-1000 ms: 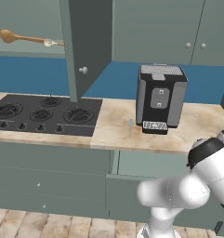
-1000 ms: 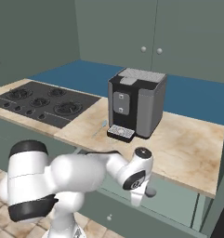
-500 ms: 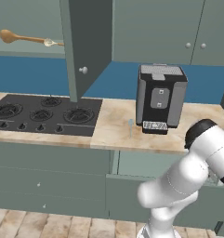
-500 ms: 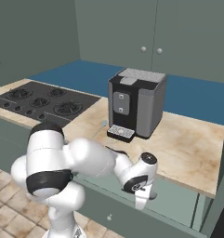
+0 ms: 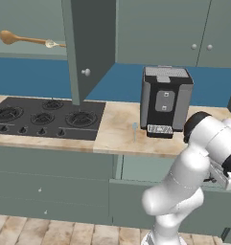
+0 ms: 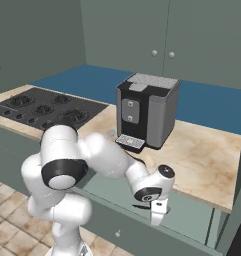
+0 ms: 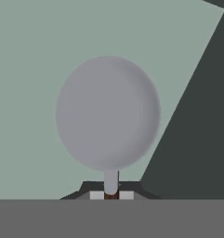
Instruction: Organize the utensils by type. Pick up the wooden spoons from the counter and place them in the open cabinet. Then pick up the metallic utensils from the counter and place them in the open drawer.
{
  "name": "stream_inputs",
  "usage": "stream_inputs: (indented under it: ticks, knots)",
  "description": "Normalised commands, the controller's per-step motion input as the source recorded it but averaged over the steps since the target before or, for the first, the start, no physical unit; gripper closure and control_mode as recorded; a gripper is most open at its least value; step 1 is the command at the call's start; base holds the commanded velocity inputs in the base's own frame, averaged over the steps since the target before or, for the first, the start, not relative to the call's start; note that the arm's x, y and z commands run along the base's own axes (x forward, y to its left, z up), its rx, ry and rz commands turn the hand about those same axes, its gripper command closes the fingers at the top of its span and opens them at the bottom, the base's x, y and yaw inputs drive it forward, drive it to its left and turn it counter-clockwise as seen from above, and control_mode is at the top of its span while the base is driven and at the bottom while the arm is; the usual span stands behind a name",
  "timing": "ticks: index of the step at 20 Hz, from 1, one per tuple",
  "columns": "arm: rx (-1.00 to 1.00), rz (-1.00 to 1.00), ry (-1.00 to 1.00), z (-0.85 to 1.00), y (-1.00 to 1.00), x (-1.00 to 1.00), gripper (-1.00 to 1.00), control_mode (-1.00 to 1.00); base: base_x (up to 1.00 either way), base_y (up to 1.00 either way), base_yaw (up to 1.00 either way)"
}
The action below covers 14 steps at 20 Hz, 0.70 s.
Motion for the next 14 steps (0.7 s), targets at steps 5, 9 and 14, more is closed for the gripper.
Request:
stream_inputs:
  ticks: [5, 9, 14]
  knots:
    - [0.02, 0.07, 0.00, -0.22, 0.00, 0.00, 1.00, -1.00, 0.00, 0.00, 0.00]
    - [0.01, 0.08, 0.00, -0.26, 0.00, -0.08, 1.00, -1.00, 0.00, 0.00, 0.00]
    - [0.00, 0.08, -0.01, -0.48, 0.00, -0.60, 1.00, -1.00, 0.00, 0.00, 0.00]
